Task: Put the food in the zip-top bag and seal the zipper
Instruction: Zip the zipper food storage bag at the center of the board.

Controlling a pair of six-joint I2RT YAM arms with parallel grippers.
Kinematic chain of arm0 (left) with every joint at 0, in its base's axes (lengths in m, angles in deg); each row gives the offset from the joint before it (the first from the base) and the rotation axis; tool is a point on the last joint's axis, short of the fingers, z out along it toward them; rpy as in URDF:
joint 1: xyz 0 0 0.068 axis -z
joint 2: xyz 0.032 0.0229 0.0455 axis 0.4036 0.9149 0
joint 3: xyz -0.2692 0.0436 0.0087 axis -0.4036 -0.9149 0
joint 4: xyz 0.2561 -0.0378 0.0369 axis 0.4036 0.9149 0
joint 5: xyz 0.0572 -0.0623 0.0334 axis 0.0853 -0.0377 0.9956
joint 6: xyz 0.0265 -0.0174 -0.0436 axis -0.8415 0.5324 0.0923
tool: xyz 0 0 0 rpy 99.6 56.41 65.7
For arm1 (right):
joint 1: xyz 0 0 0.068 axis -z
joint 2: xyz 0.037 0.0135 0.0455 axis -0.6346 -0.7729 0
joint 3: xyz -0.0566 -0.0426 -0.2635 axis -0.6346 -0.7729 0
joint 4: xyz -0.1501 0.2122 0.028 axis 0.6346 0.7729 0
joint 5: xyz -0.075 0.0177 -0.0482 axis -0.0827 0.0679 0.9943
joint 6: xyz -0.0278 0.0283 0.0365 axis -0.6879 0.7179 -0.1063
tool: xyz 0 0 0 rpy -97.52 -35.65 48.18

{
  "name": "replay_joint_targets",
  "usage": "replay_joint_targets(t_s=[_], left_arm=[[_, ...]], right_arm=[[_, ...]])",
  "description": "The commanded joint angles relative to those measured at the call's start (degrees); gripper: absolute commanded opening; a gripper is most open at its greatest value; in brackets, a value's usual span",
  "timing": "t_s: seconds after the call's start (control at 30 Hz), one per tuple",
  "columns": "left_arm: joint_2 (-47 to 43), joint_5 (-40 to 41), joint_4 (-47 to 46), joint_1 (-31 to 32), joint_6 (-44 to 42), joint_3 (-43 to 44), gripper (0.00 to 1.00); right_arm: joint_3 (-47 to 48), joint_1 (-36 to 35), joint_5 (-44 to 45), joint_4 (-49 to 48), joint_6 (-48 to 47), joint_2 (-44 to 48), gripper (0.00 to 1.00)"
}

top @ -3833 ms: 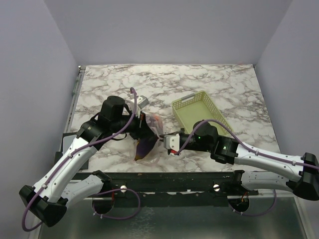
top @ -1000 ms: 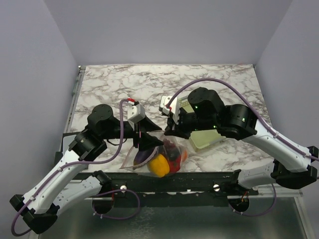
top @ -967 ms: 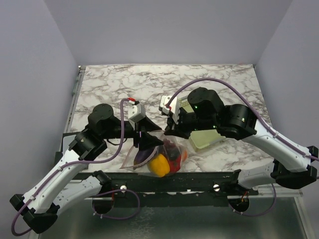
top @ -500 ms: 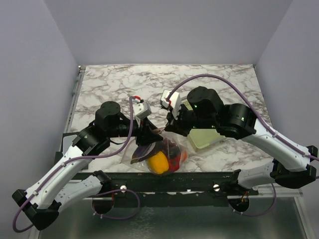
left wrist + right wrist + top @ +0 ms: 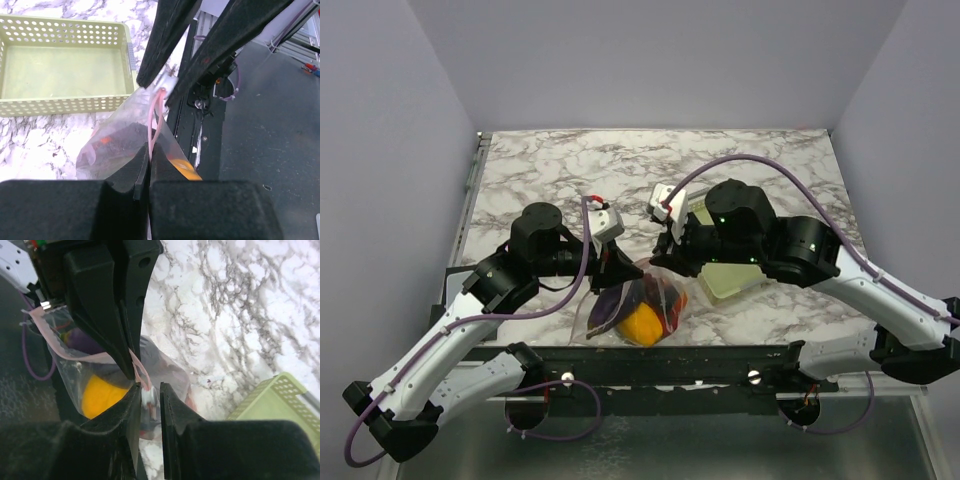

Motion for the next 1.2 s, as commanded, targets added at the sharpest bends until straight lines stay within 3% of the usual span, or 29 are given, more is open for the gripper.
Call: replay_joint_targets(t_s=[0.0,0.07,0.13,0.27,0.43,0.83,1.17], left_arm=[[-1.24,-4.97,0.75,0.29,-1.56,1.99,0.00],[-1.29,-6.78,0.77,0.34,-1.78,2.07,0.00],[-1.14,-9.34,0.76,0.33,-2.14,2.23,0.00],[-1.20,-12.47,0.76,0.31,-2.47,2.83,0.00],[-1.11,-15.75,0.74,0.34,-2.48,3.85,0.00],[-1.86,-18.06,0.68,0.34,-2.28,4.45,0.00],[-2.72,-19.16,0.68,0.27,-2.39,4.37,0.00]], right_arm=[[-3.90,-0.42,-0.49,-8.77,-1.71,6.18,0.34],[-6.67,-0.42,-1.17,-11.40,-2.73,8.67,0.49],[-9.95,-0.42,-3.25,-13.89,-4.63,11.39,0.58],[-16.03,-0.42,-7.27,-17.91,-7.67,16.53,0.65],[-20.79,-0.46,-13.04,-19.26,-10.47,19.87,0.66],[-27.81,-0.42,-19.41,-24.38,-10.78,20.79,0.63],[-26.64,-0.42,-22.38,-25.78,-10.83,17.10,0.39]])
